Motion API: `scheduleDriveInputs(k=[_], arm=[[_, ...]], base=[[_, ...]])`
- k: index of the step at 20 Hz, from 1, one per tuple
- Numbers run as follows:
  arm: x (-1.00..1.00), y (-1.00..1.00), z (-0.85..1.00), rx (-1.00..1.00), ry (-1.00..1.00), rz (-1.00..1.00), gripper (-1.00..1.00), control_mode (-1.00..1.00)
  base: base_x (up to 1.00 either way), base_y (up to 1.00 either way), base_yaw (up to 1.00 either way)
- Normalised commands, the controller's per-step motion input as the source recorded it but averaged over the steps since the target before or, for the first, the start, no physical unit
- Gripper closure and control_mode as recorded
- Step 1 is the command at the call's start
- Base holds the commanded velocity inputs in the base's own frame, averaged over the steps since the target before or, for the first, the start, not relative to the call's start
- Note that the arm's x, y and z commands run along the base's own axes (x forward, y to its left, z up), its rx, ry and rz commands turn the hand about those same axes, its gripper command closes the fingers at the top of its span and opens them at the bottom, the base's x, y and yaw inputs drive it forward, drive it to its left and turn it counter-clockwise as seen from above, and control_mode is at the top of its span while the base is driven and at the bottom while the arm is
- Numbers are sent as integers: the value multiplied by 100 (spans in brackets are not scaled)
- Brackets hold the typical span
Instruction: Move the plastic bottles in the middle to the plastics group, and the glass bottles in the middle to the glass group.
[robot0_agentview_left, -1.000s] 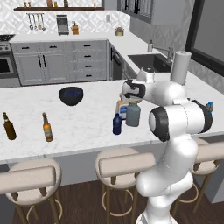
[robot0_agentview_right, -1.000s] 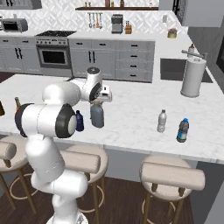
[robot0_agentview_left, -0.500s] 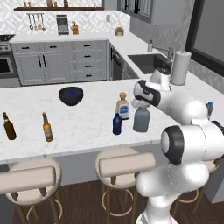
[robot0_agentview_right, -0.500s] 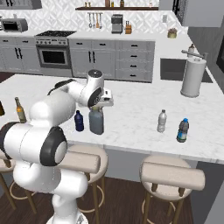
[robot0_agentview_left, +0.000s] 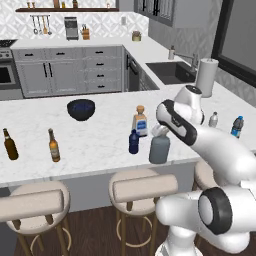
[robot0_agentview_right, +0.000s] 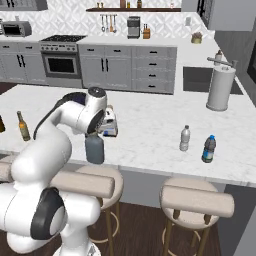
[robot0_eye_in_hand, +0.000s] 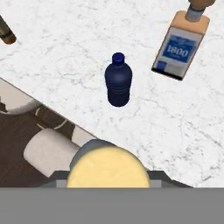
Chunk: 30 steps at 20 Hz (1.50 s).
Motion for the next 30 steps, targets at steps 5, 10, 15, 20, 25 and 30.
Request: scheduleDriveInputs(k=[5,10,15,20,25,30], arm=[[-19,100,5,-1,0,32,100,-100],[-8,100,3,-1,0,28,100,-100],[15,100,10,0,-5,19,100,-100],[32,100,15,0,-16,10,100,-100],[49,87,10,0,-14,6,100,-100],[48,53,0,1,-9,7,100,-100]], base=[[0,0,0],[0,0,0],[0,0,0],[0,0,0],[0,0,0],[0,0,0]])
